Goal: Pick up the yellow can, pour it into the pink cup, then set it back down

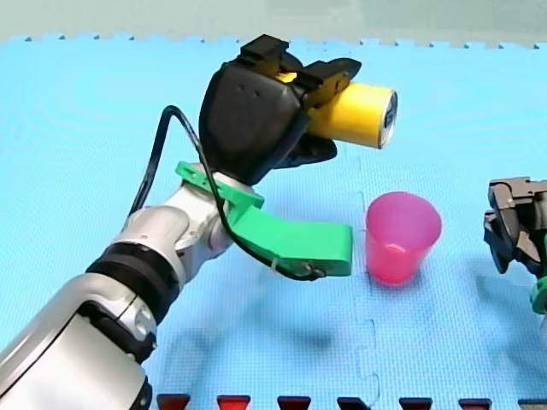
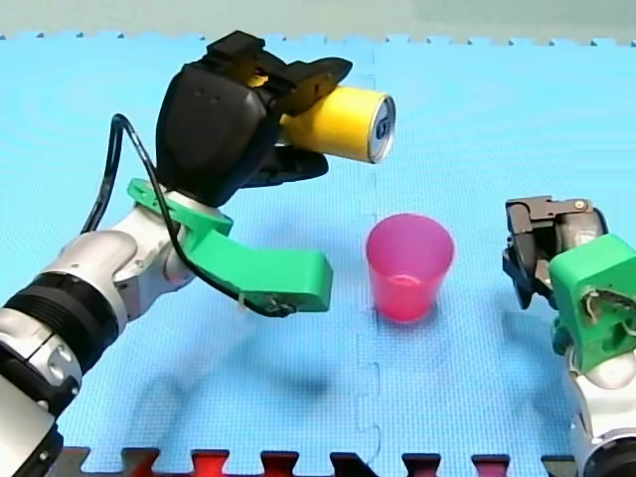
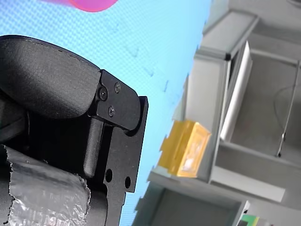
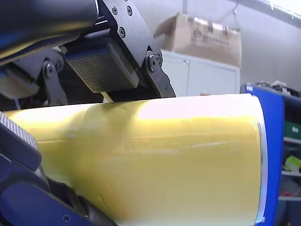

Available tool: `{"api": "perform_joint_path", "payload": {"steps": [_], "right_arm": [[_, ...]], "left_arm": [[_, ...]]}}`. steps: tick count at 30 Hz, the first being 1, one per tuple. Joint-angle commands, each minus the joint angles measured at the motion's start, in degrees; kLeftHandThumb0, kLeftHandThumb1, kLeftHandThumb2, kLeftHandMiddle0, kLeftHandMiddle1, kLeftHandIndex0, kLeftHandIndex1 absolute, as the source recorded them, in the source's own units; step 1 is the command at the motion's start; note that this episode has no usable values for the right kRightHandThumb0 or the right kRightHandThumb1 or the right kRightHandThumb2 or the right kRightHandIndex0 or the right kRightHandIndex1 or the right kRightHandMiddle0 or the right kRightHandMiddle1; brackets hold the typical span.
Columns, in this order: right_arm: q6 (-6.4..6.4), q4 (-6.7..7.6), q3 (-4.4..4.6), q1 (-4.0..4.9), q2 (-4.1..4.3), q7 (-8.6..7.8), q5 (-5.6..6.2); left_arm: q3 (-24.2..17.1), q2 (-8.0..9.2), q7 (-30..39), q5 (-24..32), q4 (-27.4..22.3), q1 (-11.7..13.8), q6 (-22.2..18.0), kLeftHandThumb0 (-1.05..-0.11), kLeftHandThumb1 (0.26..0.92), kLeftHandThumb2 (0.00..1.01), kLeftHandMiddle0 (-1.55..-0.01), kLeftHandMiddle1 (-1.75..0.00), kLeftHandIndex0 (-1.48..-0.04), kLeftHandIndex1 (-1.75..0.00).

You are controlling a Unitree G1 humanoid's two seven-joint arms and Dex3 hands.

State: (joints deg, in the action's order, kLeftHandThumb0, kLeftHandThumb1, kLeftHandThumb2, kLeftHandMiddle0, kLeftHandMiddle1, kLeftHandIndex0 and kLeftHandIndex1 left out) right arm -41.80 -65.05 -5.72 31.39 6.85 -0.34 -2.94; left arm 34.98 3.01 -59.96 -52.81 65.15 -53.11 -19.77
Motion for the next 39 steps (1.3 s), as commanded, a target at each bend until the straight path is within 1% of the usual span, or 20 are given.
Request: {"api": "perform_joint_path", "payload": {"steps": [1,9,15,20,25,27,31,32,35,39], "right_arm": [[0.2,0.24,-0.09,-0.13,0.11,0.17,0.23],[0.38,0.37,-0.34,-0.13,-0.05,-0.15,0.74],[0.26,0.78,-0.04,-0.2,0.06,0.25,0.24],[-0.17,0.68,0.03,-0.17,0.1,0.3,0.15],[-0.68,0.56,0.17,-0.28,0.2,0.54,-0.1],[-0.68,0.5,0.4,-0.23,0.32,1.2,-0.6],[-0.34,0.35,1.25,0.01,0.56,3.56,-2.38],[-0.36,0.37,1.36,0.02,0.63,3.83,-2.6],[-0.57,0.49,1.61,-0.08,0.71,4.37,-2.96],[-0.8,0.7,1.89,-0.23,0.64,4.92,-3.15]], "left_arm": [[0.33,0.02,-0.72,0.17,0.31,-0.93,0.38,-0.422,0.82,0.0,-0.83,-1.74,-1.3,0.0],[1.55,-0.24,-1.92,-0.02,1.18,-1.75,1.62,-0.423,0.829,0.01,-0.85,-1.75,-1.32,-0.01],[3.11,-0.21,-3.15,-0.96,1.98,-2.51,1.63,-0.418,0.834,0.01,-0.86,-1.75,-1.36,-0.03],[3.96,-0.29,-3.62,-1.39,2.02,-2.88,1.83,-0.418,0.839,0.01,-0.86,-1.75,-1.4,-0.06],[4.75,-0.31,-4.16,-1.83,1.63,-3.08,1.69,-0.415,0.844,0.01,-0.86,-1.75,-1.39,-0.08],[5.12,-0.26,-4.27,-2.11,1.48,-3.27,1.51,-0.406,0.844,0.01,-0.87,-1.75,-1.39,-0.08],[6.21,0.2,-4.46,-2.95,1.42,-3.79,0.5,-0.378,0.843,0.0,-0.87,-1.75,-1.38,-0.1],[6.51,0.33,-4.47,-3.21,1.48,-3.91,0.3,-0.376,0.843,0.0,-0.86,-1.75,-1.37,-0.1],[7.22,0.59,-4.29,-3.85,1.58,-4.14,0.18,-0.369,0.843,0.0,-0.84,-1.75,-1.35,-0.1],[7.74,0.7,-3.88,-4.19,1.66,-4.34,0.54,-0.363,0.843,0.0,-0.83,-1.73,-1.34,-0.12]]}}
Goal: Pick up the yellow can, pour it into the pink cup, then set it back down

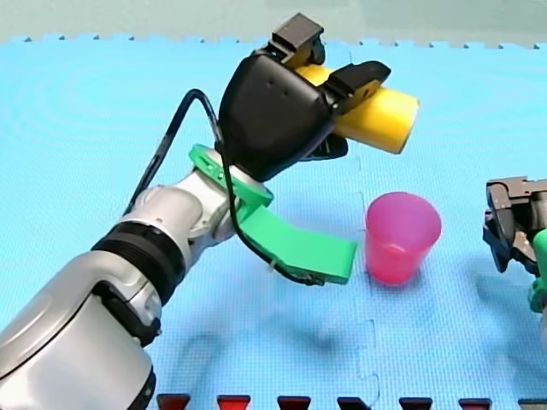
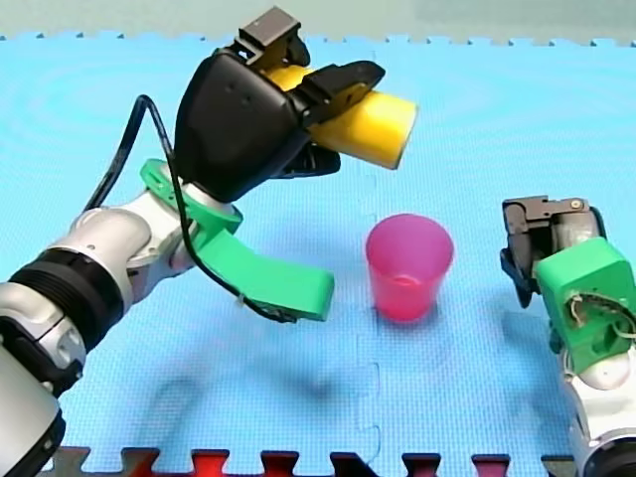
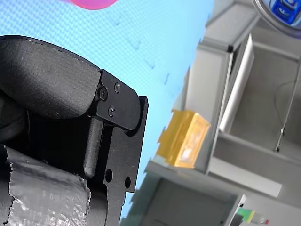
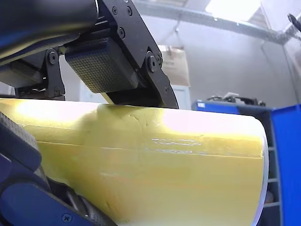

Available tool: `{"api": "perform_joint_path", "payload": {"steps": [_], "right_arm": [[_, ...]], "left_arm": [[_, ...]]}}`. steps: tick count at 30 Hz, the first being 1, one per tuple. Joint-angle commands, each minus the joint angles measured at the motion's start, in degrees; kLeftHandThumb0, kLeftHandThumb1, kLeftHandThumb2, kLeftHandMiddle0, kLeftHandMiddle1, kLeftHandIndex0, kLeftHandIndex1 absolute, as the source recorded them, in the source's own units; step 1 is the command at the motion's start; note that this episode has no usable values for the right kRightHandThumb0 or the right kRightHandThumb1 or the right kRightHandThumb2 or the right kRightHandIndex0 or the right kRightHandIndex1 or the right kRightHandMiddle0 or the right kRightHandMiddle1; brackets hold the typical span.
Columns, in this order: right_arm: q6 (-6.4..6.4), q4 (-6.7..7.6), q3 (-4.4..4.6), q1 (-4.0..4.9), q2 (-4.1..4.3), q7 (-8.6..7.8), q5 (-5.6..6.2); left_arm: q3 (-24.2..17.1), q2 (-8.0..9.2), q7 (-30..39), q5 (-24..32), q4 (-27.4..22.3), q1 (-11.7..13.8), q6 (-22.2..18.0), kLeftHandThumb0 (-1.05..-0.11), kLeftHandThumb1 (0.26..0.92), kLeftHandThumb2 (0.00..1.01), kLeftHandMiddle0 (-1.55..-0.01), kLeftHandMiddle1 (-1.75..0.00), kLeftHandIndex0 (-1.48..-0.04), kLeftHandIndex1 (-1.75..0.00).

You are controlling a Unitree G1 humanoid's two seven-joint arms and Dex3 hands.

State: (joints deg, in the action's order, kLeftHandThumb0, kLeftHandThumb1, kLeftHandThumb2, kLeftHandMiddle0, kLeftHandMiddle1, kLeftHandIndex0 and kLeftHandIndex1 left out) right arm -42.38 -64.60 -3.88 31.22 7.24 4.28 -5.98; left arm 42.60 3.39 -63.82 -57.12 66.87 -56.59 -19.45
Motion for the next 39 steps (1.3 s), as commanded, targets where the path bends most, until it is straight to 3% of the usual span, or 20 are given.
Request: {"api": "perform_joint_path", "payload": {"steps": [1,12,13,17,22,31,39], "right_arm": [[-0.26,0.32,0.13,-0.09,0.24,0.43,-0.15],[0.09,1.31,0.89,-0.48,0.4,1.76,-0.92],[0.14,1.39,0.9,-0.52,0.42,1.81,-0.95],[0.86,1.61,1.01,-0.64,0.5,2.17,-1.13],[1.03,1.46,0.98,-0.69,0.62,2.1,-1.02],[0.59,1.12,0.92,-0.54,0.73,1.57,-0.84],[0.34,0.8,1.04,-0.38,0.78,2.09,-1.13]], "left_arm": [[0.23,0.38,0.07,0.01,-0.07,-0.91,0.28,-0.362,0.843,0.0,-0.83,-1.72,-1.33,-0.13],[1.37,1.43,0.39,-1.02,-0.38,-1.5,0.09,-0.348,0.836,0.0,-0.86,-1.59,-1.27,-0.21],[1.41,1.48,0.47,-1.07,-0.46,-1.5,0.09,-0.345,0.836,0.0,-0.86,-1.59,-1.26,-0.25],[1.5,1.63,0.68,-1.08,-0.71,-1.37,0.09,-0.335,0.835,0.0,-0.86,-1.58,-1.05,-0.67],[1.56,1.73,0.81,-0.99,-0.76,-1.14,0.18,-0.326,0.835,0.0,-0.84,-1.61,-0.96,-0.85],[1.44,1.64,1.03,-0.74,-0.71,-1.11,0.21,-0.318,0.838,0.0,-0.83,-1.62,-0.93,-0.91],[1.25,1.65,0.81,-0.36,-1.18,-0.49,-0.21,-0.313,0.839,0.0,-0.83,-1.62,-0.92,-0.92]]}}
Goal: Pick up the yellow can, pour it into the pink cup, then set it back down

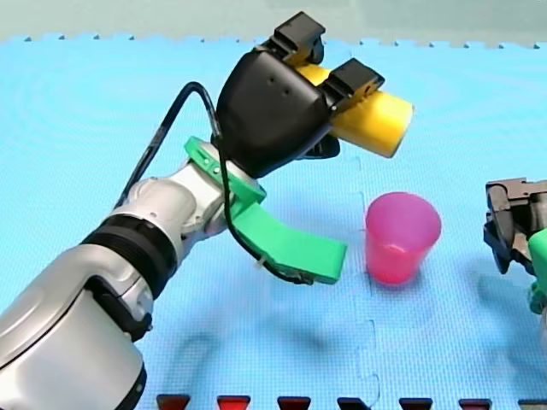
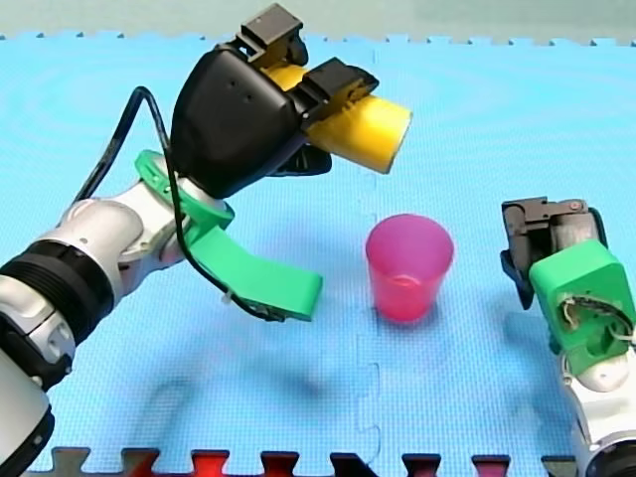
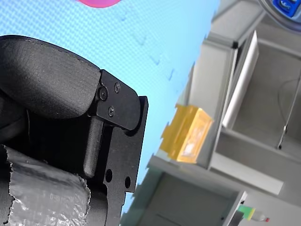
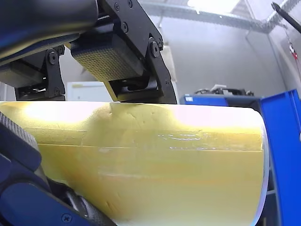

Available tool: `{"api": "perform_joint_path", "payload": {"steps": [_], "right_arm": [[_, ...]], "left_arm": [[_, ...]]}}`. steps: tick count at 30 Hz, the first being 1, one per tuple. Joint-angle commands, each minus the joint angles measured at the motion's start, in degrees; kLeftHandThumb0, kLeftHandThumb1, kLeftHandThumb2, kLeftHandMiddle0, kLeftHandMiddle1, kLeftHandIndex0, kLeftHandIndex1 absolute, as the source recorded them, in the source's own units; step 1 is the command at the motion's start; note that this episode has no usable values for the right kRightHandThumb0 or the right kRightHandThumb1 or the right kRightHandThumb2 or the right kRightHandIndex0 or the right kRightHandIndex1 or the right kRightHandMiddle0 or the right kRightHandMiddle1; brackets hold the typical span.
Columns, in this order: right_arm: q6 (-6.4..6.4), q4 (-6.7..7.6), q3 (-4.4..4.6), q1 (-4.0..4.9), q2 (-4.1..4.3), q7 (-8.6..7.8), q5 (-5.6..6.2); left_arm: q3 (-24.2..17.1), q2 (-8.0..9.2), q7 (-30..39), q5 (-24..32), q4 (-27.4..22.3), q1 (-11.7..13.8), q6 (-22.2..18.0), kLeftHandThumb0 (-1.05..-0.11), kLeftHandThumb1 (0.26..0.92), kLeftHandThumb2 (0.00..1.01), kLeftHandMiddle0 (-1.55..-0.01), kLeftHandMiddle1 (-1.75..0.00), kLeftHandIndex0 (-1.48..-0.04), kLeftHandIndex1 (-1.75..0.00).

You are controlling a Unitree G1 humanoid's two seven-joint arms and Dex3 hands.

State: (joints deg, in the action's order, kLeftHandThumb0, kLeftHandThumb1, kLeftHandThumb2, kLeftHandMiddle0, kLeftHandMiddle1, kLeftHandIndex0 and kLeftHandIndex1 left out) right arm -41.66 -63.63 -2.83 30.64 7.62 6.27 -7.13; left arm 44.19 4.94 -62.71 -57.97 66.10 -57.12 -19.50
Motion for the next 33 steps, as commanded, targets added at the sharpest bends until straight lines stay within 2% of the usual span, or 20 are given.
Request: {"api": "perform_joint_path", "payload": {"steps": [1,4,11,14,18,20,21,23,24,27,30,33], "right_arm": [[-0.5,-0.2,-0.01,0.18,0.4,0.09,0.04],[-0.76,-0.28,-0.02,0.18,0.38,-0.02,0.1],[-1.12,-0.26,-0.06,0.19,0.34,-0.25,0.23],[-1.32,-0.12,-0.39,-0.01,0.29,-1.19,0.93],[-1.1,-0.19,-1.06,0.16,-0.31,-2.23,2.23],[-1.06,-0.45,-1.47,0.29,-0.5,-2.96,3.03],[-1.08,-0.55,-1.65,0.29,-0.54,-3.31,3.34],[-0.94,-0.68,-2.07,0.36,-0.76,-3.97,4.06],[-0.92,-0.62,-2.21,0.31,-0.73,-4.25,4.29],[0.21,-0.5,-1.88,0.35,-0.3,-3.93,3.65],[1.08,-0.23,-1.42,0.33,0.24,-3.66,2.85],[1.32,-0.01,-1.49,0.26,0.53,-3.98,2.85]], "left_arm": [[-0.36,0.17,-0.31,0.57,-0.56,0.19,-0.31,-0.313,0.839,0.0,-0.83,-1.62,-0.92,-0.92],[-0.55,0.36,-0.09,0.89,-1.0,0.52,-0.85,-0.312,0.838,0.0,-0.83,-1.61,-0.92,-0.9],[-0.88,0.63,0.42,1.27,-1.65,0.91,-1.3,-0.321,0.835,0.0,-0.87,-1.5,-1.0,-0.7],[-1.05,0.77,0.4,1.3,-1.92,1.13,-1.33,-0.322,0.834,0.0,-0.89,-1.46,-1.02,-0.66],[-2.73,0.76,-0.63,2.87,-2.17,1.95,-2.18,-0.324,0.833,0.0,-0.9,-1.44,-1.03,-0.64],[-4.53,1.21,-2.42,4.85,-1.9,2.93,-4.46,-0.328,0.833,0.0,-0.9,-1.44,-1.03,-0.62],[-5.66,1.29,-3.3,6.2,-1.59,3.8,-5.95,-0.341,0.835,0.0,-0.92,-1.4,-1.06,-0.52],[-8.04,0.69,-3.98,9.24,-0.5,5.57,-8.35,-0.376,0.839,0.0,-0.99,-1.19,-1.14,-0.26],[-9.23,0.25,-3.74,10.85,0.1,6.35,-9.64,-0.414,0.837,0.0,-1.04,-0.91,-1.17,-0.13],[-14.41,-1.32,-0.47,18.1,1.21,8.56,-16.37,-0.476,0.781,0.0,-1.21,-0.29,-1.21,-0.02],[-18.98,-2.56,4.88,24.79,1.47,10.5,-21.11,-0.467,0.756,0.0,-1.28,-0.14,-1.24,-0.01],[-25.24,-4.22,15.87,35.28,1.69,13.42,-27.65,-0.447,0.743,0.0,-1.3,-0.09,-1.26,-0.01]]}}
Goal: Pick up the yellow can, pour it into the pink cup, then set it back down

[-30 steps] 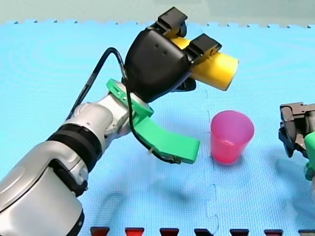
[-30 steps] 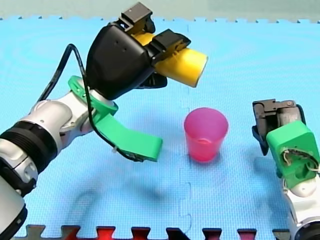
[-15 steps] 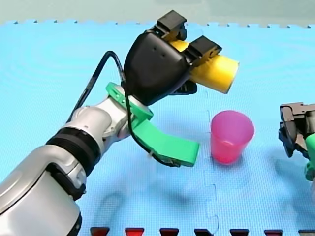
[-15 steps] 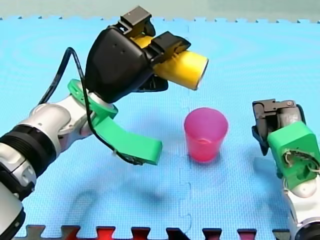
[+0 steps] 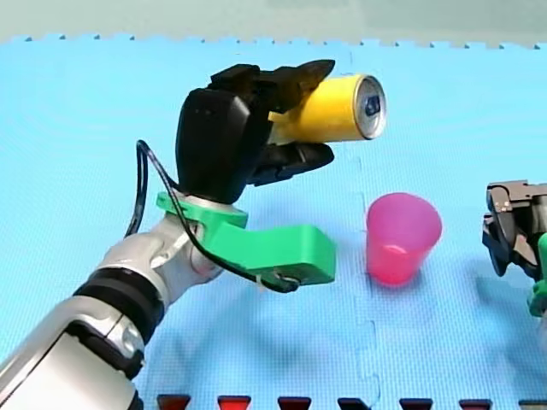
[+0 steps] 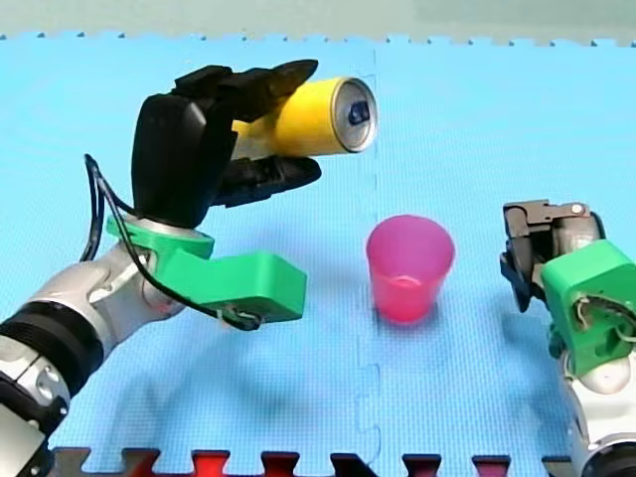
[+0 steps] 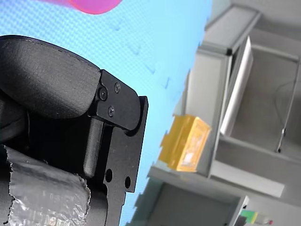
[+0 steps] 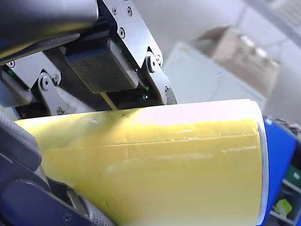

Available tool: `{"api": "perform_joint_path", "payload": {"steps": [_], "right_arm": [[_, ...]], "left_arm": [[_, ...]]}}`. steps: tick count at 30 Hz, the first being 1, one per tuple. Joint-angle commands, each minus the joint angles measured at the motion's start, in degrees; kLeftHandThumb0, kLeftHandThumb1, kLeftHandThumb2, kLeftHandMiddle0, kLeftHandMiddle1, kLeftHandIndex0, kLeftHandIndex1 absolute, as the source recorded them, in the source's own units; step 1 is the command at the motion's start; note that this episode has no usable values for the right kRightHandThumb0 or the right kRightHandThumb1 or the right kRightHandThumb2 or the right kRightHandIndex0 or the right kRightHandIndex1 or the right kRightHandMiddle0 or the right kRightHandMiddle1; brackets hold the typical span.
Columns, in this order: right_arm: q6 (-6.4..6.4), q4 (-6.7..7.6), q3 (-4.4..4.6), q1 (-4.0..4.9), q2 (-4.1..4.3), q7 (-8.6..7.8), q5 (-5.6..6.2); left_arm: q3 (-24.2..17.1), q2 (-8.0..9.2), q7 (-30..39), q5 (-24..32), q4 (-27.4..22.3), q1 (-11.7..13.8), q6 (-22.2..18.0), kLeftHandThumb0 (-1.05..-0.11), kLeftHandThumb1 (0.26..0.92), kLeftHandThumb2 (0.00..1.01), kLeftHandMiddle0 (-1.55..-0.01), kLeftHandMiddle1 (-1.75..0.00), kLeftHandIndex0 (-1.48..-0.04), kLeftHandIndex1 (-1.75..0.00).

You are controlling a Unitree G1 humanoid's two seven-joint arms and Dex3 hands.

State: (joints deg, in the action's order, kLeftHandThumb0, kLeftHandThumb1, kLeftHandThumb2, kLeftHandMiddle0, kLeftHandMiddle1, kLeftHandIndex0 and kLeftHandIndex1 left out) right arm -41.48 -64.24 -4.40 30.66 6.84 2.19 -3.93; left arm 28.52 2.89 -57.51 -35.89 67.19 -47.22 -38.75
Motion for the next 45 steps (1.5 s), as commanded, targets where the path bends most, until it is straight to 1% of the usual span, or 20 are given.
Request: {"api": "perform_joint_path", "payload": {"steps": [1,3,4,6,10,14,17,20,23,30,35,39,45], "right_arm": [[1.19,0.6,0.02,0.25,1.37,-0.04,-0.29],[1.32,0.52,-0.07,0.34,1.43,-0.37,-0.09],[1.39,0.49,-0.09,0.37,1.45,-0.48,-0.03],[1.47,0.47,-0.1,0.38,1.55,-0.62,0.01],[1.53,0.3,-0.14,0.47,1.88,-1.16,0.15],[1.09,-0.02,-0.16,0.51,2.11,-1.69,0.2],[0.96,-0.11,-0.22,0.52,2.15,-1.83,0.22],[1.02,-0.04,-0.25,0.53,2.19,-1.95,0.22],[1.0,0.14,-0.31,0.39,2.25,-2.09,0.26],[0.78,0.1,-0.68,0.18,2.29,-2.6,0.67],[0.91,0.11,-1.25,0.11,2.2,-3.3,1.46],[1.13,0.39,-1.66,-0.04,2.29,-3.95,2.02],[1.27,0.54,-2.12,-0.22,2.61,-4.73,2.54]], "left_arm": [[-11.07,-2.66,14.44,16.21,0.61,4.23,-10.2,-0.436,0.74,0.0,-1.31,-0.08,-1.26,-0.01],[-14.06,-3.91,23.21,22.79,-0.01,5.6,-12.3,-0.424,0.748,0.01,-1.31,-0.07,-1.24,0.0],[-15.4,-4.47,27.12,25.78,-0.49,6.18,-12.66,-0.42,0.754,0.01,-1.32,-0.06,-1.24,0.0],[-17.23,-5.11,32.03,29.57,-1.31,7.01,-12.37,-0.413,0.762,0.01,-1.31,-0.05,-1.23,0.0],[-19.13,-5.49,36.92,32.98,-2.05,8.11,-11.56,-0.404,0.768,0.01,-1.3,-0.03,-1.23,0.0],[-20.91,-5.87,42.22,36.4,-2.99,9.37,-10.6,-0.4,0.772,0.01,-1.3,-0.03,-1.22,0.0],[-23.57,-7.03,48.73,41.85,-4.98,10.41,-7.34,-0.398,0.775,0.0,-1.31,-0.02,-1.22,0.0],[-25.62,-7.63,51.88,45.02,-6.11,11.25,-4.61,-0.397,0.777,0.0,-1.31,-0.02,-1.21,0.0],[-26.67,-7.76,52.61,45.86,-6.4,11.92,-2.36,-0.392,0.778,0.0,-1.31,-0.02,-1.21,0.0],[-27.97,-7.82,53.9,45.56,-6.88,13.87,-0.81,-0.387,0.778,0.0,-1.33,-0.02,-1.21,0.0],[-31.07,-8.9,58.4,46.56,-4.1,15.47,-1.28,-0.384,0.778,0.0,-1.33,-0.01,-1.22,0.0],[-33.28,-9.47,61.48,46.52,-2.62,16.18,-0.99,-0.382,0.779,0.0,-1.33,-0.01,-1.22,0.0],[-35.27,-9.89,63.06,45.08,-0.79,17.12,-2.47,-0.373,0.783,0.0,-1.34,-0.01,-1.21,0.0]]}}
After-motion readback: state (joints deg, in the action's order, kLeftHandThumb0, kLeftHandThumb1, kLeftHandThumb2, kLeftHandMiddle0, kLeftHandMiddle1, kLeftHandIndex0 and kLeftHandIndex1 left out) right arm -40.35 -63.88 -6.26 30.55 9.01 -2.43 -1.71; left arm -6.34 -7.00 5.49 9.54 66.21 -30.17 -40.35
